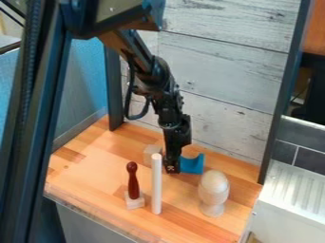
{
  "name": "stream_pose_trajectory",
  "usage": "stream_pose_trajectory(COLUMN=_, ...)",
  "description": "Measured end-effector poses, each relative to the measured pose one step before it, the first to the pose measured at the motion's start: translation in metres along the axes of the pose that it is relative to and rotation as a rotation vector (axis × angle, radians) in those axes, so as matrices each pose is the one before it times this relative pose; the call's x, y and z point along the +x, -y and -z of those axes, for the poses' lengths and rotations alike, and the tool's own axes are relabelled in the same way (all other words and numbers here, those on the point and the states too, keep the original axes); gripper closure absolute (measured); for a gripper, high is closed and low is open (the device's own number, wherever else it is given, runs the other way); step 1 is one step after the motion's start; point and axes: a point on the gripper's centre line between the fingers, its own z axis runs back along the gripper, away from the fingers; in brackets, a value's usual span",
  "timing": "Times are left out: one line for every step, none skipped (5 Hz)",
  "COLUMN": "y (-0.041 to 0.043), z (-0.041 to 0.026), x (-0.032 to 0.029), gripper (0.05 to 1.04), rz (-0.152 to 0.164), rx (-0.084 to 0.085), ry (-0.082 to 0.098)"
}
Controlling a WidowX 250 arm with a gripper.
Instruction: Move blue block on top of white block
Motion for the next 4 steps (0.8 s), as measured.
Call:
stream_pose_trajectory(y=-0.00956, z=0.00739, x=0.00077, gripper=0.133, rz=-0.0315, rx=0.0144, ry=-0.0113)
stream_pose_trajectory(y=-0.00680, z=0.00070, x=0.00143, gripper=0.404, rz=-0.0589, rx=0.0164, ry=0.0040)
stream_pose_trajectory(y=-0.00440, z=-0.00585, x=0.00332, gripper=0.482, rz=-0.0479, rx=-0.0222, ry=0.0080)
stream_pose_trajectory(y=0.00427, z=-0.00292, x=-0.00800, gripper=0.482, rz=-0.0704, rx=-0.0533, ry=0.0039)
